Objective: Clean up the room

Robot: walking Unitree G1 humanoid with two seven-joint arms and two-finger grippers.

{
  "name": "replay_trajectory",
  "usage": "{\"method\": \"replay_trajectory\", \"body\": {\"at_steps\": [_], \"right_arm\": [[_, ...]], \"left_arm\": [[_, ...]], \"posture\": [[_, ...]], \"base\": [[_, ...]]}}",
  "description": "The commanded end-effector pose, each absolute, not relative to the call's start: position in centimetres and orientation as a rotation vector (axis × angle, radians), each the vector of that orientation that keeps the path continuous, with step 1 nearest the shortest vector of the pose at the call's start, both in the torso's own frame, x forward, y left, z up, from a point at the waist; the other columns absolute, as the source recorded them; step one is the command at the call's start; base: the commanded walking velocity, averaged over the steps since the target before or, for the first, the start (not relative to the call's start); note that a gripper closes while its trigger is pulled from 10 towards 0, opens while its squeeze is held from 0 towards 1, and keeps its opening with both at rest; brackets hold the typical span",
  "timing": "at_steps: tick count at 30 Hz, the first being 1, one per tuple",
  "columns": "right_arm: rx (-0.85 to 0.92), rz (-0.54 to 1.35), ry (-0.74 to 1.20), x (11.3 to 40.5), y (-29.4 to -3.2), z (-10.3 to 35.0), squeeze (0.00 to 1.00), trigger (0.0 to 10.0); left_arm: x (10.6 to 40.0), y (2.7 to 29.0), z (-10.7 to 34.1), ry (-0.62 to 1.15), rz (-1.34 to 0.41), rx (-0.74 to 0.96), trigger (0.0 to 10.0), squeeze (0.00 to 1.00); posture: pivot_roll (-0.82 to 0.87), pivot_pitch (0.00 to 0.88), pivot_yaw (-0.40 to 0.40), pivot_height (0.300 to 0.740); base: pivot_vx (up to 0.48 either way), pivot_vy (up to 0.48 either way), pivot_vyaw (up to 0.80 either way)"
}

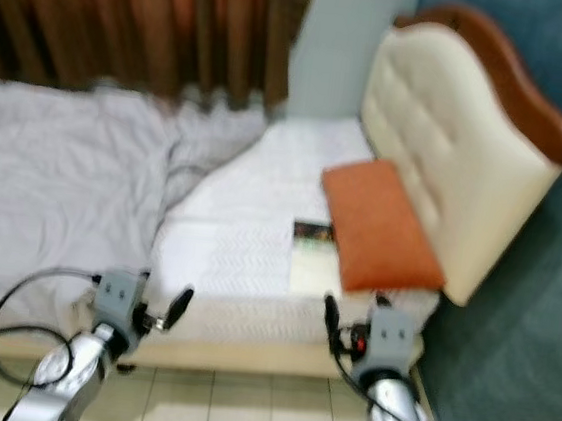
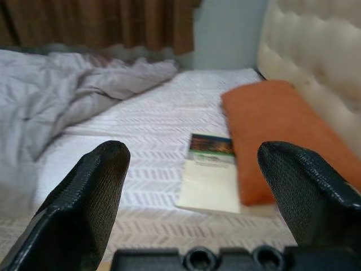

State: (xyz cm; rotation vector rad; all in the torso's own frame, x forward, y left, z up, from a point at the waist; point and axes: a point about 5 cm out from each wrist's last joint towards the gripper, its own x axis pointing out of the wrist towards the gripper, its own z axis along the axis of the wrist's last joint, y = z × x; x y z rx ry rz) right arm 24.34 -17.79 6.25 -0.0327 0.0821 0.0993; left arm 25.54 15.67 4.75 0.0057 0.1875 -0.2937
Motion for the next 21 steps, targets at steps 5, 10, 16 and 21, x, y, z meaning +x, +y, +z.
{"method": "replay_trajectory", "body": {"at_steps": [5, 10, 16, 21], "right_arm": [[-0.048, 0.091, 0.068, 24.36, -18.30, 6.52, 0.00, 10.0], [-0.049, 0.091, 0.068, 24.26, -18.34, 6.41, 0.00, 10.0], [-0.052, 0.100, 0.100, 24.05, -18.33, 5.95, 0.00, 10.0], [-0.049, 0.098, 0.103, 23.84, -18.33, 5.79, 0.00, 10.0]], "left_arm": [[25.73, 15.11, 4.88, 0.175, -0.311, -0.015, 10.0, 0.00], [25.70, 15.08, 4.89, 0.173, -0.312, -0.022, 10.0, 0.00], [25.53, 14.89, 4.72, 0.180, -0.322, -0.030, 10.0, 0.00], [25.81, 14.80, 4.83, 0.182, -0.333, -0.024, 10.0, 0.00]], "posture": [[-0.04, 0.000, -0.009, 0.740], [-0.04, 0.000, -0.009, 0.740], [-0.04, 0.000, -0.008, 0.740], [-0.05, 0.000, -0.003, 0.740]], "base": [[0.441, 0.000, 0.00], [0.439, 0.000, 0.00], [0.440, 0.000, -0.40], [0.439, 0.000, -0.80]]}}
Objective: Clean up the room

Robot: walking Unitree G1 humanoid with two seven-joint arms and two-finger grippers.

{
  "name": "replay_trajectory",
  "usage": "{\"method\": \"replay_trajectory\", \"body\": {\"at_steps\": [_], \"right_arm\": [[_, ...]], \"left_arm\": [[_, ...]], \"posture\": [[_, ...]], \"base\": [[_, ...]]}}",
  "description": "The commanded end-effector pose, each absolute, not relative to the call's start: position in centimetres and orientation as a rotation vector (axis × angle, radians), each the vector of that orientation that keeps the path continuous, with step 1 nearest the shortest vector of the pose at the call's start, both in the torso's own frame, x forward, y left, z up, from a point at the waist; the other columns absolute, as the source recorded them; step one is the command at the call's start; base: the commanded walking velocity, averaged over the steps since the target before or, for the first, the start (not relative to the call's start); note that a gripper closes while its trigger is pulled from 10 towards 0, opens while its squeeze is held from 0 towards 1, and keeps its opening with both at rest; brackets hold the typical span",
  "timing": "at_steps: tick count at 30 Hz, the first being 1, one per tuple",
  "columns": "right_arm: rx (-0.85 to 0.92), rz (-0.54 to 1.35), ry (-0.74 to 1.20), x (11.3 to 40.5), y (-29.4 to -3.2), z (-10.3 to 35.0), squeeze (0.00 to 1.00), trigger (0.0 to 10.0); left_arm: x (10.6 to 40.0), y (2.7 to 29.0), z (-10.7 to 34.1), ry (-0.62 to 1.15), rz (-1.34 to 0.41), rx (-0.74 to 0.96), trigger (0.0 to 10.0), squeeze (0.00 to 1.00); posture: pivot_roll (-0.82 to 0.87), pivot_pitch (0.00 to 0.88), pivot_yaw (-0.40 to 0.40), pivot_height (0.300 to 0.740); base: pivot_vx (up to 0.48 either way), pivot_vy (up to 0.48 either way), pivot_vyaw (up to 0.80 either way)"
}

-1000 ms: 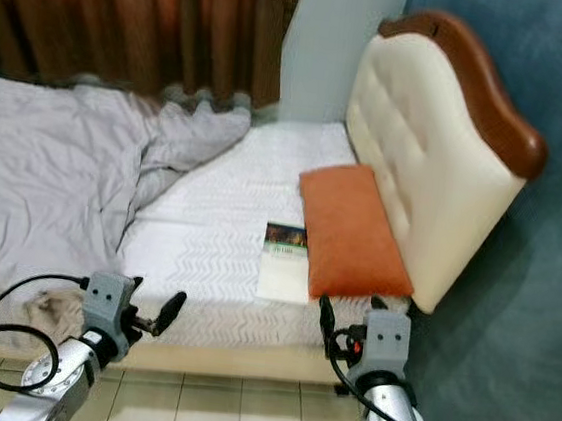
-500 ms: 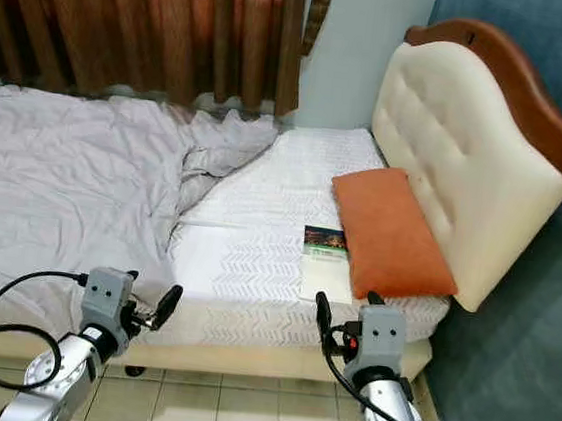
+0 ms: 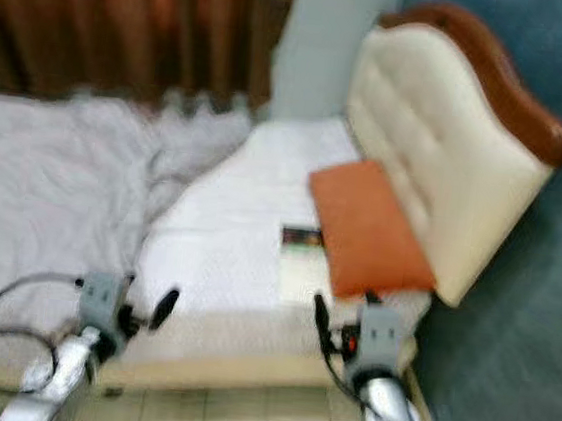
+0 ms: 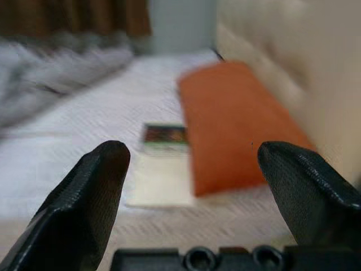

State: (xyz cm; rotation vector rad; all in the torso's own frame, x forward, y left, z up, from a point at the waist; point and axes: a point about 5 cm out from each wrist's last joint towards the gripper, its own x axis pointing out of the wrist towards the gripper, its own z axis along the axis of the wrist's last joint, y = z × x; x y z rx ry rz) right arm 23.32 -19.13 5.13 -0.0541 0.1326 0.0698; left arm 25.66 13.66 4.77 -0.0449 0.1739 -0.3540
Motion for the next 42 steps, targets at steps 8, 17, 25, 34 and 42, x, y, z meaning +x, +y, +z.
{"method": "replay_trajectory", "body": {"at_steps": [8, 17, 25, 34, 42], "right_arm": [[-0.061, 0.106, 0.093, 23.6, -18.2, 5.8, 0.00, 10.0], [-0.069, 0.118, 0.100, 23.4, -18.4, 5.9, 0.00, 10.0], [-0.079, 0.158, 0.127, 22.9, -18.4, 5.8, 0.00, 10.0], [0.003, 0.235, 0.153, 19.2, -17.3, 7.4, 0.00, 10.0], [0.074, 0.308, 0.277, 13.3, -16.2, 8.7, 0.00, 10.0]], "left_arm": [[26.1, 15.1, 4.8, 0.188, -0.324, -0.014, 10.0, 0.00], [26.3, 15.8, 4.5, 0.212, -0.272, -0.045, 10.0, 0.00], [25.9, 16.9, 3.8, 0.238, -0.181, -0.060, 10.0, 0.00], [28.8, 14.8, 3.0, 0.258, -0.318, 0.006, 10.0, 0.00], [32.0, 12.1, 4.1, 0.271, -0.351, 0.021, 10.0, 0.00]], "posture": [[-0.05, 0.000, 0.005, 0.740], [-0.06, 0.002, 0.001, 0.740], [-0.07, 0.027, -0.006, 0.740], [-0.18, 0.276, -0.029, 0.740], [-0.31, 0.551, -0.065, 0.740]], "base": [[0.438, 0.000, -0.40], [0.424, 0.059, 0.00], [0.222, 0.389, 0.00], [0.000, 0.097, 0.00], [0.000, 0.000, 0.00]]}}
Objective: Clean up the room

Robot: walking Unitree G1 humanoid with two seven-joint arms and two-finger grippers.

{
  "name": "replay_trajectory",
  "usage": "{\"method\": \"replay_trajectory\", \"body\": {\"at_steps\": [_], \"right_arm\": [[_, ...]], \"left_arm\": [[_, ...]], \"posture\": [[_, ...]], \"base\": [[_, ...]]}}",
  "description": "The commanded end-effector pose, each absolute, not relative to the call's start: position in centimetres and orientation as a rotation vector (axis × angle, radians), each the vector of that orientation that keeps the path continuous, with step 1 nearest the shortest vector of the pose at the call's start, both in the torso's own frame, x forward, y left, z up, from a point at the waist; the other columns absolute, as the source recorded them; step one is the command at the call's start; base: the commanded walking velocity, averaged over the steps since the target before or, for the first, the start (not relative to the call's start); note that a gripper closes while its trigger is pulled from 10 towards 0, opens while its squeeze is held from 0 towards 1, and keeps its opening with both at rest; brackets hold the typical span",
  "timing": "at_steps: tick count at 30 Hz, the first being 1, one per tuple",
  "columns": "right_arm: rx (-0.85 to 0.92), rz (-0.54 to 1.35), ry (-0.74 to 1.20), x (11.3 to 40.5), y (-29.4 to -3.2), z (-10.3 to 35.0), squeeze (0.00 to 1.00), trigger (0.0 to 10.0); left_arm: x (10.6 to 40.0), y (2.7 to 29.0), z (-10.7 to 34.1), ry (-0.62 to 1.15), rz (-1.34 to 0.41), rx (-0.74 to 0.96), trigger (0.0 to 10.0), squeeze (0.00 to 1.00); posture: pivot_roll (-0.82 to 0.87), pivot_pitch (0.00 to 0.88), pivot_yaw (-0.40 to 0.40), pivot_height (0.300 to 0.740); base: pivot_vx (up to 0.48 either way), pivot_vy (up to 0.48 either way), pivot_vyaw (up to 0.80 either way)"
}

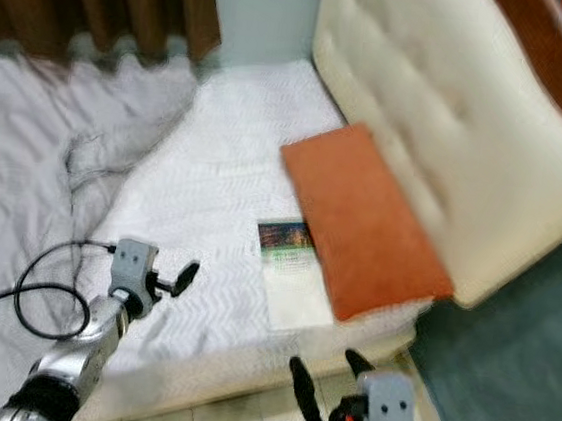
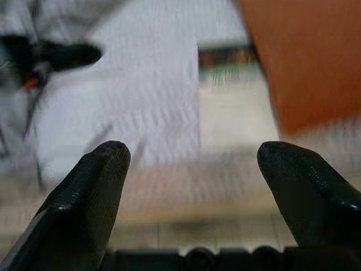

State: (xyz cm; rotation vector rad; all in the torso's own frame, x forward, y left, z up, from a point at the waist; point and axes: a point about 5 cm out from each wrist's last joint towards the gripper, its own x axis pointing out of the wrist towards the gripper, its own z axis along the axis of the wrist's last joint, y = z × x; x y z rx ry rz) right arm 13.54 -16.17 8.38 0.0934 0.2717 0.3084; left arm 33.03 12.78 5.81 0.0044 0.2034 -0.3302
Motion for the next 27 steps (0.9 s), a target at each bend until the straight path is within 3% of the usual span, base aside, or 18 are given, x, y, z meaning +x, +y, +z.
{"method": "replay_trajectory", "body": {"at_steps": [1, 4, 7, 10, 18, 27], "right_arm": [[0.073, 0.295, 0.282, 13.2, -16.0, 8.9, 0.00, 10.0], [0.114, 0.309, 0.252, 13.4, -14.3, 10.3, 0.00, 10.0], [0.122, 0.303, 0.250, 13.4, -14.1, 10.5, 0.00, 10.0], [0.123, 0.250, 0.184, 13.3, -14.7, 11.8, 0.00, 10.0], [0.092, 0.192, 0.178, 13.1, -15.6, 11.4, 0.00, 10.0], [0.100, 0.215, 0.161, 14.7, -14.4, 10.7, 0.00, 10.0]], "left_arm": [[32.3, 11.8, 4.5, 0.259, -0.360, 0.031, 10.0, 0.00], [32.1, 12.8, 4.6, 0.239, -0.359, 0.048, 10.0, 0.00], [31.9, 13.3, 4.4, 0.236, -0.351, 0.052, 10.0, 0.00], [30.7, 15.4, 5.5, 0.126, -0.353, 0.099, 10.0, 0.00], [26.9, 16.6, 8.4, 0.019, -0.350, 0.090, 10.0, 0.00], [29.4, 16.1, 8.2, 0.074, -0.335, 0.072, 10.0, 0.00]], "posture": [[-0.31, 0.551, -0.065, 0.740], [-0.29, 0.535, -0.033, 0.740], [-0.28, 0.535, -0.023, 0.740], [-0.25, 0.464, 0.005, 0.740], [-0.18, 0.375, 0.034, 0.740], [-0.18, 0.387, 0.049, 0.740]], "base": [[0.000, 0.000, 0.00], [0.000, 0.000, 0.00], [0.000, 0.000, 0.00], [0.000, 0.000, 0.00], [0.000, 0.000, 0.00], [0.000, -0.372, 0.00]]}}
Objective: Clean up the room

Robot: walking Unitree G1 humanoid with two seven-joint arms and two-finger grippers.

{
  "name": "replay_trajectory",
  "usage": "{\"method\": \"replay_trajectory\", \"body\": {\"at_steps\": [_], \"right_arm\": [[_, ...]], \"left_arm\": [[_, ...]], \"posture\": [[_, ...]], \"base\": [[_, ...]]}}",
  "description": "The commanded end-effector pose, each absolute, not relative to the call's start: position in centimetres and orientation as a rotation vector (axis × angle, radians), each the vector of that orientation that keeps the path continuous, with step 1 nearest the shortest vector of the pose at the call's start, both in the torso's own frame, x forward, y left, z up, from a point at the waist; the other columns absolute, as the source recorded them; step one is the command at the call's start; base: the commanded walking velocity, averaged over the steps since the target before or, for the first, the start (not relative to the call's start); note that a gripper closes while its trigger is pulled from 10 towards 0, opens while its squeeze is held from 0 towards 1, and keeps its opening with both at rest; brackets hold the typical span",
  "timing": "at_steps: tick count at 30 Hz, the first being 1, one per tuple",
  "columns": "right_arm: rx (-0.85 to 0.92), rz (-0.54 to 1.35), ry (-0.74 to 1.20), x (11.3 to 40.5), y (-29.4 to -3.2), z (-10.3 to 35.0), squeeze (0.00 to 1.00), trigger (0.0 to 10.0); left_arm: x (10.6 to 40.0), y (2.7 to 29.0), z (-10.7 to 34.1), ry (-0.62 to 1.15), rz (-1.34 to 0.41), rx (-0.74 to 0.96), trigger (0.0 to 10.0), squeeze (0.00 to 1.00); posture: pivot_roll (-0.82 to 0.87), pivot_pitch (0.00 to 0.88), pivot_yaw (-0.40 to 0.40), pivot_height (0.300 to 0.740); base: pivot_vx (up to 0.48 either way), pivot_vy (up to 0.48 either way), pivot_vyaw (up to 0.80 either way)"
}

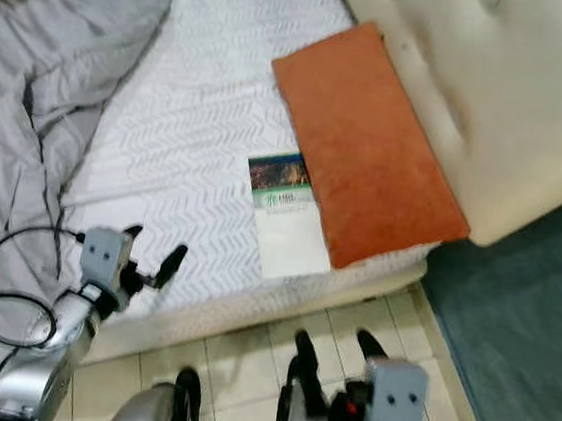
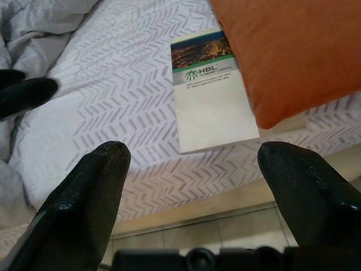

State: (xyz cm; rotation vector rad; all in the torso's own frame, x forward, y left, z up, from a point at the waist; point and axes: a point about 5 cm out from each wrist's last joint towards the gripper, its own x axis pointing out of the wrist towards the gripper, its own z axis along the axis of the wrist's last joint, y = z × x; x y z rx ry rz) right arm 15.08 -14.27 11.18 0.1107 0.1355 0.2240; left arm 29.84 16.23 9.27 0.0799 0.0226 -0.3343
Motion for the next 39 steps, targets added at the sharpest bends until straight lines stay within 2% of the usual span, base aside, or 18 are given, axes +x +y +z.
{"method": "replay_trajectory", "body": {"at_steps": [1, 8, 12, 13, 14, 17, 18, 22, 26, 31, 37, 39], "right_arm": [[0.100, 0.217, 0.163, 14.6, -14.4, 10.7, 0.00, 10.0], [0.092, 0.221, 0.185, 13.8, -14.4, 10.6, 0.00, 10.0], [0.090, 0.233, 0.196, 13.2, -14.1, 11.0, 0.00, 10.0], [0.093, 0.250, 0.198, 12.4, -14.0, 11.9, 0.00, 10.0], [0.093, 0.250, 0.198, 12.4, -14.0, 11.9, 0.00, 10.0], [0.093, 0.289, 0.233, 9.7, -13.8, 14.1, 0.00, 10.0], [0.093, 0.289, 0.233, 9.7, -13.8, 14.1, 0.00, 10.0], [0.077, 0.278, 0.335, 6.2, -14.1, 14.9, 0.00, 10.0], [0.087, 0.278, 0.398, 4.4, -13.9, 15.1, 0.00, 10.0], [0.097, 0.288, 0.442, 3.2, -13.7, 15.2, 0.00, 10.0], [0.093, 0.290, 0.459, 2.5, -14.0, 15.4, 0.00, 10.0], [0.083, 0.294, 0.472, 2.0, -14.1, 15.6, 0.00, 10.0]], "left_arm": [[29.8, 16.0, 8.0, 0.081, -0.333, 0.077, 10.0, 0.00], [31.8, 15.6, 7.0, 0.148, -0.311, 0.076, 10.0, 0.00], [33.4, 16.5, 6.4, 0.212, -0.222, 0.110, 10.0, 0.00], [34.2, 17.3, 6.5, 0.250, -0.164, 0.061, 10.0, 0.00], [34.2, 17.3, 6.5, 0.250, -0.164, 0.061, 10.0, 0.00], [35.3, 18.5, 7.4, 0.274, -0.088, 0.006, 10.0, 0.00], [35.3, 18.5, 7.4, 0.274, -0.088, 0.006, 10.0, 0.00], [35.6, 18.8, 7.5, 0.270, -0.045, -0.008, 10.0, 0.00], [35.3, 18.9, 6.9, 0.292, -0.019, -0.043, 10.0, 0.00], [35.7, 20.9, 8.1, 0.233, 0.093, -0.012, 10.0, 0.00], [35.2, 21.7, 7.6, 0.239, 0.111, 0.003, 10.0, 0.00], [34.8, 21.2, 6.8, 0.263, 0.101, -0.140, 10.0, 0.00]], "posture": [[-0.19, 0.390, 0.050, 0.740], [-0.22, 0.408, 0.043, 0.740], [-0.27, 0.436, 0.031, 0.740], [-0.33, 0.479, 0.013, 0.740], [-0.33, 0.479, 0.013, 0.740], [-0.44, 0.546, -0.039, 0.740], [-0.44, 0.546, -0.039, 0.740], [-0.49, 0.592, -0.078, 0.740], [-0.49, 0.607, -0.097, 0.740], [-0.49, 0.645, -0.112, 0.740], [-0.49, 0.650, -0.119, 0.740], [-0.50, 0.658, -0.135, 0.740]], "base": [[0.000, -0.431, 0.00], [0.000, -0.430, 0.00], [0.000, 0.000, 0.00], [0.000, 0.000, 0.00], [0.000, 0.000, 0.00], [0.000, 0.000, 0.00], [0.000, 0.000, 0.00], [0.000, 0.000, 0.00], [0.000, 0.000, 0.00], [0.000, 0.000, 0.00], [0.000, 0.000, 0.00], [0.000, 0.000, 0.00]]}}
